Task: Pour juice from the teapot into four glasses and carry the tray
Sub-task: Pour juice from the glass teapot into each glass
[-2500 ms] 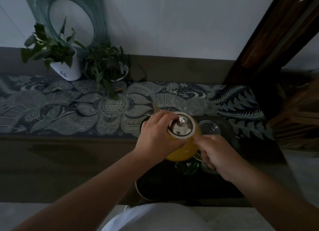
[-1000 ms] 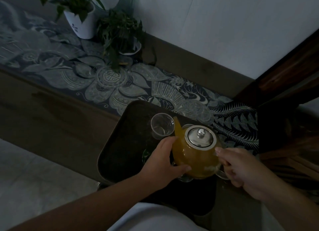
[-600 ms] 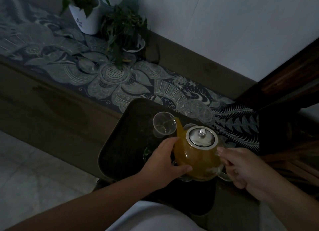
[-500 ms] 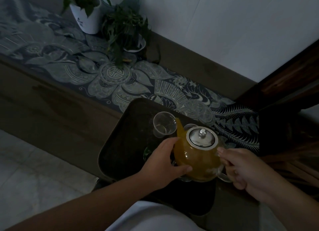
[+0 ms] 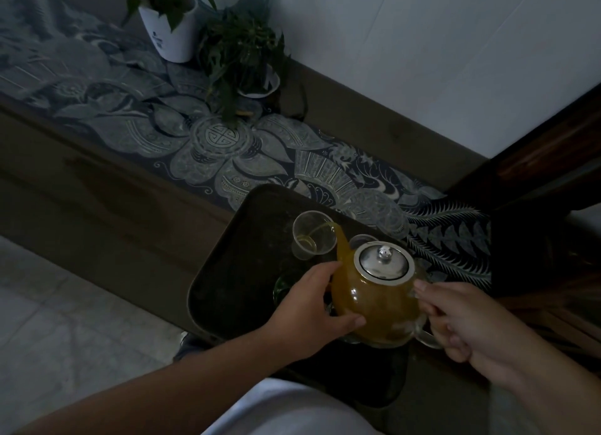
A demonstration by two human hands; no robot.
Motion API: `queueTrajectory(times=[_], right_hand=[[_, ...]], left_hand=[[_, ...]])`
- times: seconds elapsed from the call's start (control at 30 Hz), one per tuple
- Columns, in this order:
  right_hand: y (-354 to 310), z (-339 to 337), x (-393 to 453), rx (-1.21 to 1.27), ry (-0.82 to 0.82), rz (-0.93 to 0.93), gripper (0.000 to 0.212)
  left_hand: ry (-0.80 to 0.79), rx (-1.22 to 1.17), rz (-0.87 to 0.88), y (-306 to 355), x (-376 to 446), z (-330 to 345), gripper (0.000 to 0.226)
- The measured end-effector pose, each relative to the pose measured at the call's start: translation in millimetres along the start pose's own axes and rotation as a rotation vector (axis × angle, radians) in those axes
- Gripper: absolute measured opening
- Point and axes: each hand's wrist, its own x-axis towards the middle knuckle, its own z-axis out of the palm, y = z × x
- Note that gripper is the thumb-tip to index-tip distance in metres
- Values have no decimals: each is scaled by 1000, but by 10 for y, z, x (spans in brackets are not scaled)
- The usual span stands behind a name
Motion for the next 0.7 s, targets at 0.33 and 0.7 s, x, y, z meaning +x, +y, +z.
queueTrajectory(times=[0.33,0.7], right_hand=[[-5,-7,-31,24,-28,37,46],[66,-49,-48,25,-52,39,42]], left_hand=[[-12,9,4,-51,-17,20,84],[-25,-9,4,-127,-25,76,81]])
